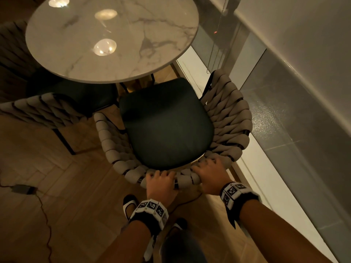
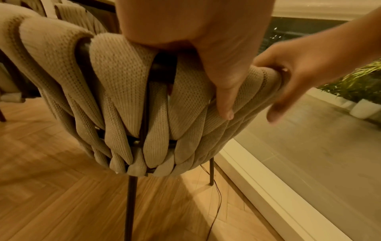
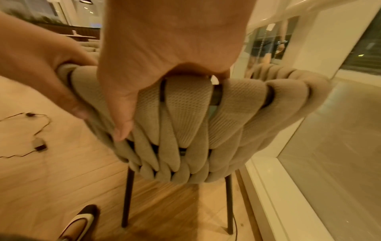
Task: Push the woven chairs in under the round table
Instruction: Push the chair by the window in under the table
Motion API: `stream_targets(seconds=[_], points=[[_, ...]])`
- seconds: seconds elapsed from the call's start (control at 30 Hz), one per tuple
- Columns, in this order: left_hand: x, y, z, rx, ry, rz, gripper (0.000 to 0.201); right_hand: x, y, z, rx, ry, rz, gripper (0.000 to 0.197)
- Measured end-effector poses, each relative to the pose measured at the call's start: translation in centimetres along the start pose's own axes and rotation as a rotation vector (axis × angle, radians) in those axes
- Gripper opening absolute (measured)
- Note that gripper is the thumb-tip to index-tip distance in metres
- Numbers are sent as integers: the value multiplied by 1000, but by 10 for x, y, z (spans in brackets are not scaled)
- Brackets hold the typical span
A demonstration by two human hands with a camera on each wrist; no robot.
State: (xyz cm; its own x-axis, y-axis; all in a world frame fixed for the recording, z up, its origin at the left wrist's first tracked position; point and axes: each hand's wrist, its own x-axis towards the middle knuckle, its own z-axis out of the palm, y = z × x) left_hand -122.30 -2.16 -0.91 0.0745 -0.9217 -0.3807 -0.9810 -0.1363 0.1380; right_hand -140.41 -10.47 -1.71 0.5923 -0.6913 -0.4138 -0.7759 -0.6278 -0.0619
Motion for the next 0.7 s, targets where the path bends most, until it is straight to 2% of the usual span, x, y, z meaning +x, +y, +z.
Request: stream_targets(seconds=[0.1,0.23,0.37,0.53,0.7], points=[[-3,-15,0,0,10,-6,55,8,-7,2,8,-22,-1,36],[4,-30,2,82,-29,8,36,16,-2,5,7,-29,-9,27],[14,-31,1,106,-12,31,28,27,2,6,-30,-4,20,24],[20,-38,-6,91,-1,3,29,37,-3,-4,-28,11,39,18],[17,-49,-7,80,-30,-32,39,34,-13,-10,16,55,-39,16]])
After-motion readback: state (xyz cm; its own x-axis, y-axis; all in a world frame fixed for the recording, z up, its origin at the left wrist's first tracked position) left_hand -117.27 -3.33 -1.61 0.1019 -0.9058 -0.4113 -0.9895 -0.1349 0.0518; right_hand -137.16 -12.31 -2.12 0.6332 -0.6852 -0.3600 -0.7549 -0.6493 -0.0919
